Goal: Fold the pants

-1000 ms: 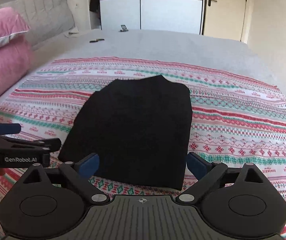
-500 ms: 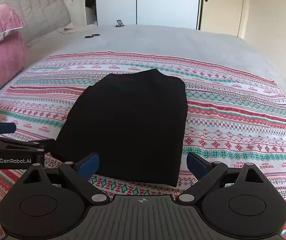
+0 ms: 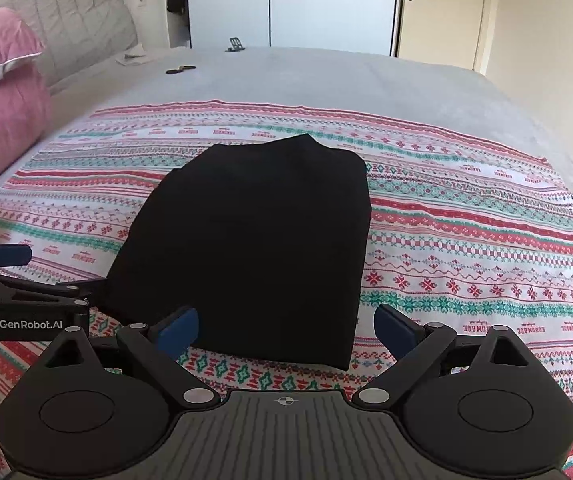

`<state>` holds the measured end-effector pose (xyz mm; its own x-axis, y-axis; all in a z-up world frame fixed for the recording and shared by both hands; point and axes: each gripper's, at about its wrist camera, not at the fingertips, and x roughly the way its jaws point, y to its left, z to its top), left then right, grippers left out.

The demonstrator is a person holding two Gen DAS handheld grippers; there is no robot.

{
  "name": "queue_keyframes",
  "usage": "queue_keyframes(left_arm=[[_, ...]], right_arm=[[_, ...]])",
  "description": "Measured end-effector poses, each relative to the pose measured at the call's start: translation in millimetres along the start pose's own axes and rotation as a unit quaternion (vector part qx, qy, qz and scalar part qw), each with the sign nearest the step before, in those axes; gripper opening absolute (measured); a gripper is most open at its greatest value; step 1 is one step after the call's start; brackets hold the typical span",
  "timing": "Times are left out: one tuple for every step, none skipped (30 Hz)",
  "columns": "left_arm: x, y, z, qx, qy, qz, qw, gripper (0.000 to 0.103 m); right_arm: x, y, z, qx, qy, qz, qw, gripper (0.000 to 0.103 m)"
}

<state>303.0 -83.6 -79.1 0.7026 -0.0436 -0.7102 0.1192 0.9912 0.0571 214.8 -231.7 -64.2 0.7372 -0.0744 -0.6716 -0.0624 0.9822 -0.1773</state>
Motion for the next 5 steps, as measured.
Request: queue_keyframes(left_arm=[[-0.2,-0.4,-0.1,0.000,0.000,-0.001,1.0000,0.101],[-0.1,-0.6,-0.1,0.001,0.000,-0.004,1.0000,0.101],[-0.2,-0.9,0.1,0.000,0.001,-0.007,1.0000,0.101],[0.1,-0.9,0.0,0.000,0.002,-0.010,0.9999,0.101],[0.2,-0.9,0.0,-0.001,0.003,-0.012,0.9999,0.101]], right_arm=[[0.7,-0.2,0.3,0.001,0.001,-0.001,1.000,0.096],[1.2,0.0,0.4,0.001,0.002,-0.002,1.000,0.096],[1.3,0.1,0.5,0.000,0.002,-0.002,1.000,0.096],[1.3,0.5,0.1,0.000,0.001,-0.002,1.000,0.096],[1.2,0.8,0.1,-0.001,0.001,-0.003,1.000,0.096]])
